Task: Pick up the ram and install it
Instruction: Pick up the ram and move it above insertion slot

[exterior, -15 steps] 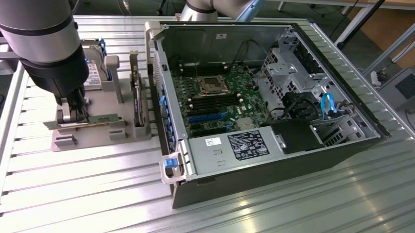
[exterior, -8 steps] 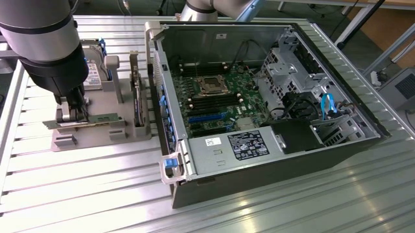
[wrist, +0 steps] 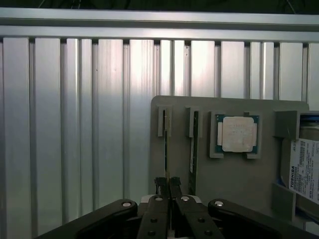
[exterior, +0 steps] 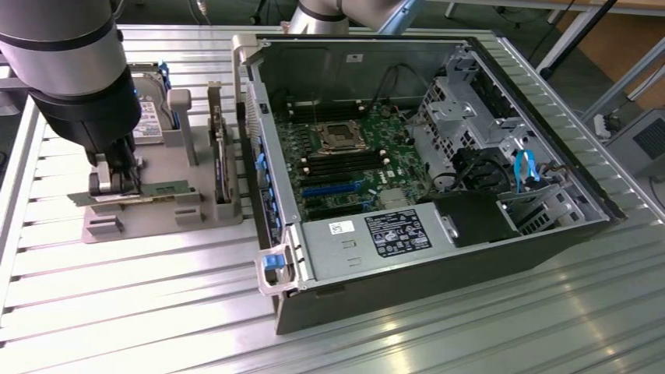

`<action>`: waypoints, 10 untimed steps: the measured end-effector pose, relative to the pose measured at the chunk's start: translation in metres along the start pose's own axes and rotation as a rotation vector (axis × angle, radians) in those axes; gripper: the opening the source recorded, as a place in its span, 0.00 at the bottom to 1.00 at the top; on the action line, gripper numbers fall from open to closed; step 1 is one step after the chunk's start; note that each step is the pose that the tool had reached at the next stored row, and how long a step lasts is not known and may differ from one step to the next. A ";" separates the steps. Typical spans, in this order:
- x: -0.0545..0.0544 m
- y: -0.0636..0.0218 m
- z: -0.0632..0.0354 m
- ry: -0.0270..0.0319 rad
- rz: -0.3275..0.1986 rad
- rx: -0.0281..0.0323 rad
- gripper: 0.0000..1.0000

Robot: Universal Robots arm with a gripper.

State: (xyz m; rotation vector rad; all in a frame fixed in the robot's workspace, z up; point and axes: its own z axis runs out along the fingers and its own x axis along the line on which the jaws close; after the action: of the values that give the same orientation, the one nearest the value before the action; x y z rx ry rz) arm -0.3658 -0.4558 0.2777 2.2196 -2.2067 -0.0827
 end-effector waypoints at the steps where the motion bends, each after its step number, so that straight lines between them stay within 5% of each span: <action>1: 0.000 0.0000 -0.0004 0.0000 0.000 0.0000 0.12; 10: 0.000 0.0002 -0.0040 -0.0001 0.000 0.0001 0.12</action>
State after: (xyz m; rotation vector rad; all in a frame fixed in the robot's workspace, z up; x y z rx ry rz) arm -0.3658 -0.4557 0.2817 2.2197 -2.2068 -0.0827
